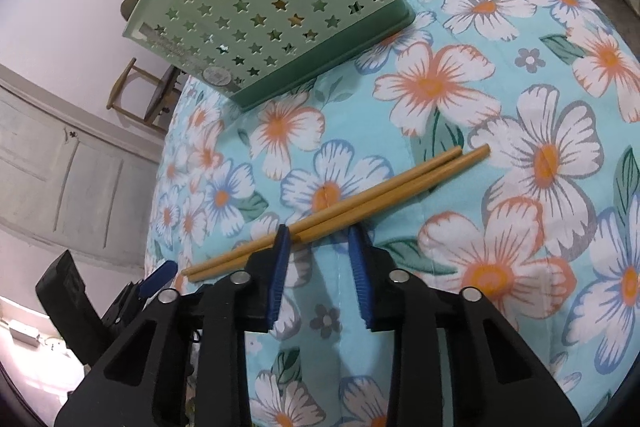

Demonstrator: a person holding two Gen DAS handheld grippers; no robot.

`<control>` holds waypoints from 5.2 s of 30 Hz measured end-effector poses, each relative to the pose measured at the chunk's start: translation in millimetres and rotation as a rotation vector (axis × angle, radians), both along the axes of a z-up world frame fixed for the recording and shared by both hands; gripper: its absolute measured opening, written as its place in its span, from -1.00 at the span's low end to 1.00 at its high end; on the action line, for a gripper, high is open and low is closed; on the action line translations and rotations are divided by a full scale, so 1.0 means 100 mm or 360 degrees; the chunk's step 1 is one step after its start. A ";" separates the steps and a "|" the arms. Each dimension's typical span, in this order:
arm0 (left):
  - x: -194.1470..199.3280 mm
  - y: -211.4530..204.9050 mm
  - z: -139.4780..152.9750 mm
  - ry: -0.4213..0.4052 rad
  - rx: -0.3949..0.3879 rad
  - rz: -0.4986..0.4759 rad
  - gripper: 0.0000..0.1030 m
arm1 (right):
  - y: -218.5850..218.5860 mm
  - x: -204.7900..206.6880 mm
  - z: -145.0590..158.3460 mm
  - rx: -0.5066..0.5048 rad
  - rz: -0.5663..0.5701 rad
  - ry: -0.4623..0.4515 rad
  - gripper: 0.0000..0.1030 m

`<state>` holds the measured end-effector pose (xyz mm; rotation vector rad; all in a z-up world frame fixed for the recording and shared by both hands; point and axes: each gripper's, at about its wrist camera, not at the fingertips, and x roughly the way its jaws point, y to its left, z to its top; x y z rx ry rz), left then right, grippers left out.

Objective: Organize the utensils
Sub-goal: 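Close the right gripper on the two loose wooden chopsticks, then lift the chopsticks with the right gripper while the left gripper grasps one chopstick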

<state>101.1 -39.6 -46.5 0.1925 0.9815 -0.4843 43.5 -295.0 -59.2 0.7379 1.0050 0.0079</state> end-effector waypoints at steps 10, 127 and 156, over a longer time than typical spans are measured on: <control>0.02 0.06 0.07 0.0030 -0.0105 0.0057 0.84 | 0.05 0.07 -0.01 -0.0051 0.0003 -0.0004 -0.93; 0.00 0.69 0.28 0.0314 -0.0458 -0.0002 -0.62 | -0.28 -0.13 -0.49 0.0884 0.0271 0.0243 -0.77; 1.00 -0.79 0.04 0.0414 -0.0273 -0.0280 -0.46 | -1.49 -0.49 -0.31 0.0705 -0.0349 0.0054 -0.41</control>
